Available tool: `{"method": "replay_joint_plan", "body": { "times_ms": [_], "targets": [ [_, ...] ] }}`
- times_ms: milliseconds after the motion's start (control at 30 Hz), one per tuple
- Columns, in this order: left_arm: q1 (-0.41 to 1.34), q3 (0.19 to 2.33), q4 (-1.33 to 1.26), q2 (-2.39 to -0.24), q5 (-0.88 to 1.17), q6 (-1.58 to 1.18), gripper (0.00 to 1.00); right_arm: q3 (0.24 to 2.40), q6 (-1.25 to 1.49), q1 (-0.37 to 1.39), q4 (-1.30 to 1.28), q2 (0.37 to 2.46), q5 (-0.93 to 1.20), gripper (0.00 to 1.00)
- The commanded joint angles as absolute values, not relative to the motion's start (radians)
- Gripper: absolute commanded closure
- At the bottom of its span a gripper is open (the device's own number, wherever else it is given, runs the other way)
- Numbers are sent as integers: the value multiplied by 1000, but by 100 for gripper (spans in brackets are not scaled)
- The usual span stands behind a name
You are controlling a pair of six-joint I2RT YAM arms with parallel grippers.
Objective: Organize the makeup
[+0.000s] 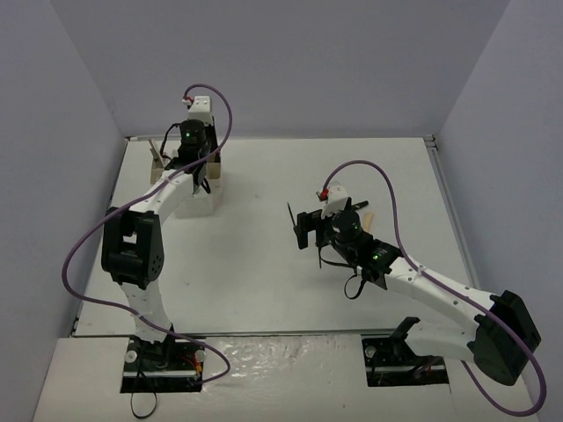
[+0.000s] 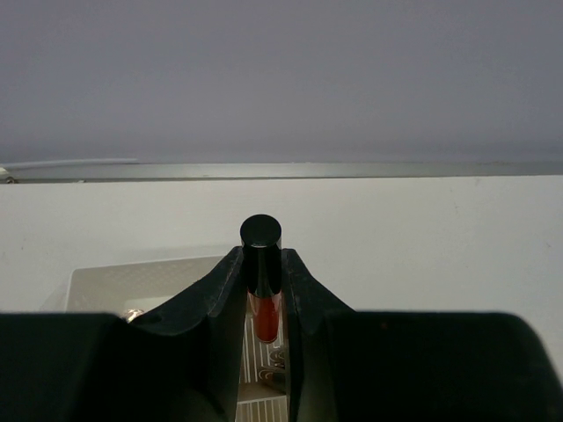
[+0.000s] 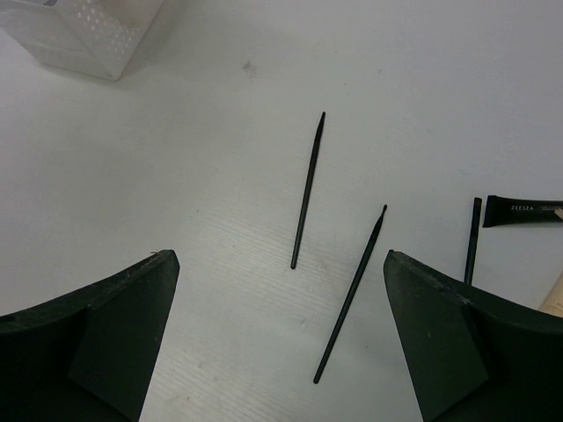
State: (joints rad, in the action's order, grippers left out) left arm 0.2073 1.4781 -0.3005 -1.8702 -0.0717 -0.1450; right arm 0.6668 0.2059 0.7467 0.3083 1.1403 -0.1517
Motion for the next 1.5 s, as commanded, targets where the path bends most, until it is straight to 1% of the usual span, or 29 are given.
{"method": "replay_joint_plan", "body": {
  "times_ms": [0, 167, 400, 567, 633, 700, 767, 833, 933, 1000, 1033, 1233, 1467],
  "targets": [
    [204, 1479, -387, -1878, -53, -119, 96, 672, 209, 742, 345, 1108, -142, 0],
    [204, 1447, -401, -1868, -52, -133, 86, 672, 218, 741, 327, 1100, -147, 0],
    [204, 1409, -397, -1823, -66, -149, 69, 675, 233, 741, 303, 1100, -154, 0],
    [204, 1385, -378, -1765, -70, -174, 59, 707, 258, 742, 259, 1136, -164, 0],
    [204, 1379, -355, -1735, -79, -191, 51, 728, 271, 742, 223, 1162, -175, 1],
    [204, 1375, -317, -1670, -94, -219, 40, 755, 295, 742, 189, 1215, -184, 2],
    [204, 1357, -282, -1604, -106, -250, 34, 780, 312, 742, 157, 1261, -192, 5],
    [204, 1349, -231, -1544, -117, -286, 22, 803, 336, 740, 127, 1303, -199, 9],
    [205, 1356, -61, -1443, -132, -338, 12, 835, 353, 738, 108, 1382, -198, 14],
    [204, 1362, 88, -1380, -135, -374, 5, 851, 360, 736, 101, 1433, -205, 20],
    [204, 1364, 177, -1359, -129, -387, 3, 860, 361, 735, 99, 1453, -211, 22],
    [203, 1314, 442, -1211, 13, -410, 3, 945, 354, 728, 89, 1601, -205, 38],
    [204, 1099, 485, -984, 149, -422, 3, 1063, 346, 721, 62, 1774, -211, 55]
  ]
}}
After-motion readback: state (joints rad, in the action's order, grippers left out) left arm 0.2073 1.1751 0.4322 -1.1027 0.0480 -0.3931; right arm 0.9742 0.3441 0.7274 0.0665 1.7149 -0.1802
